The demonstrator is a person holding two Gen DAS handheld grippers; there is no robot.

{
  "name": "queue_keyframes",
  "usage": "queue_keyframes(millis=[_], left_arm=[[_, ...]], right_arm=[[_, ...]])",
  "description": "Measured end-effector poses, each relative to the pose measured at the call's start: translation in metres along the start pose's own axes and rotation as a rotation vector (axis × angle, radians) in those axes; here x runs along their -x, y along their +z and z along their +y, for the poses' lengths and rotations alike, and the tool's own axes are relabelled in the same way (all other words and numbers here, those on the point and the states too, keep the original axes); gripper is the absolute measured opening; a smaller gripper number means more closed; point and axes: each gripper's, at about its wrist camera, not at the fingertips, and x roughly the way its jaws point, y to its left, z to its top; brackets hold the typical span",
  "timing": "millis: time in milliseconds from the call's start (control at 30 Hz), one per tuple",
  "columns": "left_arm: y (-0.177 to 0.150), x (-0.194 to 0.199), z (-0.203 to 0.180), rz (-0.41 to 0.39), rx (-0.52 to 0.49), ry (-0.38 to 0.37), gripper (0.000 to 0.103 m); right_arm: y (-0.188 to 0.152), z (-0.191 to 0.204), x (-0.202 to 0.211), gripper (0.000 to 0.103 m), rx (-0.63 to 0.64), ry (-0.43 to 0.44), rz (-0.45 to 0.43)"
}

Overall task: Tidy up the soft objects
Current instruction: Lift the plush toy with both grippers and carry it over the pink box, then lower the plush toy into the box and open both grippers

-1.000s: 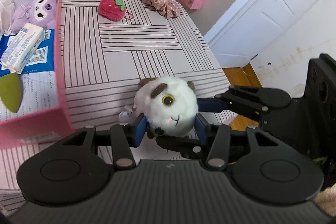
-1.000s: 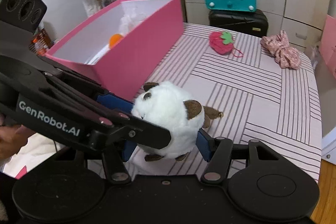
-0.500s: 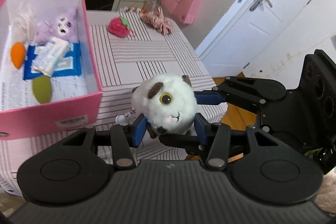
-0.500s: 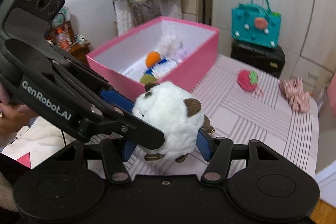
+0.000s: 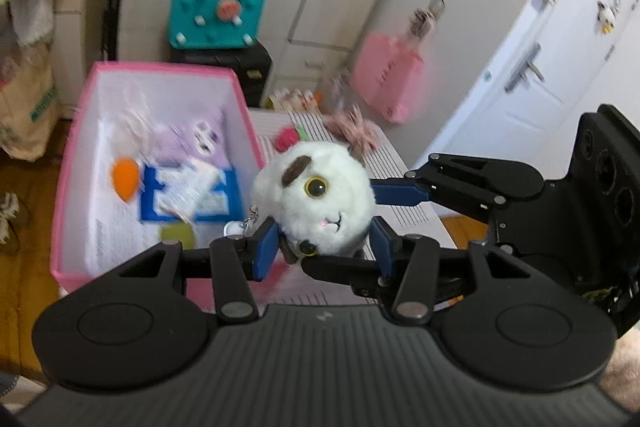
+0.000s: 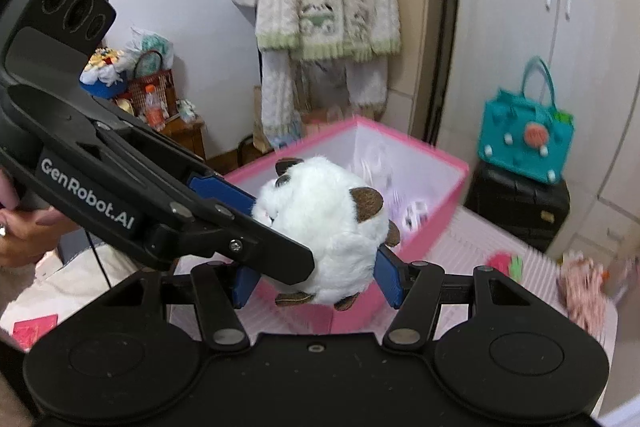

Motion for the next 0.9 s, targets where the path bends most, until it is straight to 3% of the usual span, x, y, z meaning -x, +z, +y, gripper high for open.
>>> queue_keyframes(millis=[200,400,900], left_arm=[[0.023,0.013,0.023,-0.105,0.025,0.054,0.048],[0.044,0.002,0.055,-0.16,0.093,0.096,0.048],[0.073,-0.065,0.125,-0.086,0.18,0.22,0.048]], right_arm=[[0.029,-0.01,-0.028,0.065,0.042,0.022,-0.082],[0.045,-0.033,-0.073,0.065,0.038,0.061,-0.082],[0.056,-0.062,-0.173,0.065,0.107,0.095,0.056]])
